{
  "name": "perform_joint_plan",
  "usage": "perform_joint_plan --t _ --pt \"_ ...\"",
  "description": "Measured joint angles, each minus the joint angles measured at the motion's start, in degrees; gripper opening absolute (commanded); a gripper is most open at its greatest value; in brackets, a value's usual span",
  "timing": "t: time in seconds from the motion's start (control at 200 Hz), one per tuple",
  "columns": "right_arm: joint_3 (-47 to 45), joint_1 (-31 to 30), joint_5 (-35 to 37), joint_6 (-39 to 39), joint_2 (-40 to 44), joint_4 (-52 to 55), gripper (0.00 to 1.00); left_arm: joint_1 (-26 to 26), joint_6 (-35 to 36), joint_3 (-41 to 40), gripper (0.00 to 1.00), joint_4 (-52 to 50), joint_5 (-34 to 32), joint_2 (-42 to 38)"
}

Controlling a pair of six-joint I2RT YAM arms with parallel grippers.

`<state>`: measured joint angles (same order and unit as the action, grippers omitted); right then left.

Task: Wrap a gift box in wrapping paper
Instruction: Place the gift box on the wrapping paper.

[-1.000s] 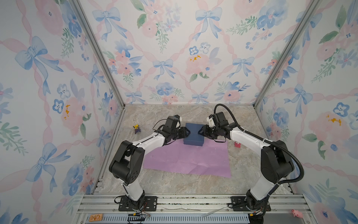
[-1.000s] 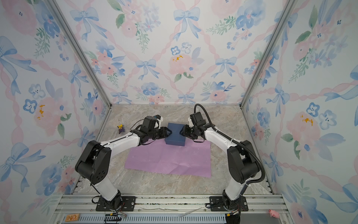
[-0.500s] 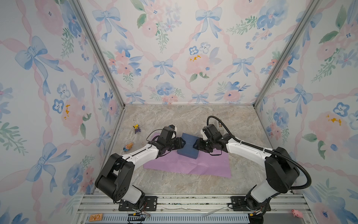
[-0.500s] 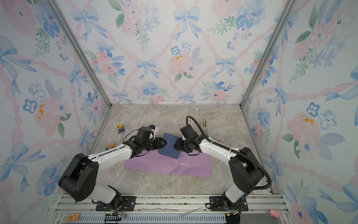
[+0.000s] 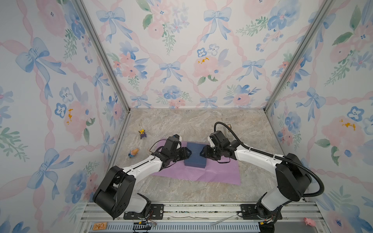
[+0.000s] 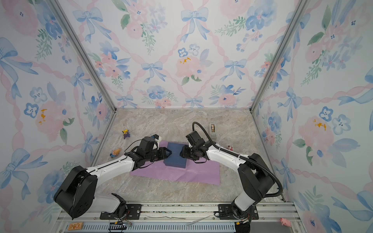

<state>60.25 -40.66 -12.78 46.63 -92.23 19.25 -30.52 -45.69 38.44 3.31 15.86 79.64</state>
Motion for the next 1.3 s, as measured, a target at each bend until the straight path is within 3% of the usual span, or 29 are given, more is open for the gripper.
perform_joint_plan --t 1.3 --pt "-4.1 0.6 -0.8 2.7 -0.7 -3.9 0.49 -0.8 -1.1 -3.4 0.45 4.4 -1.6 1.5"
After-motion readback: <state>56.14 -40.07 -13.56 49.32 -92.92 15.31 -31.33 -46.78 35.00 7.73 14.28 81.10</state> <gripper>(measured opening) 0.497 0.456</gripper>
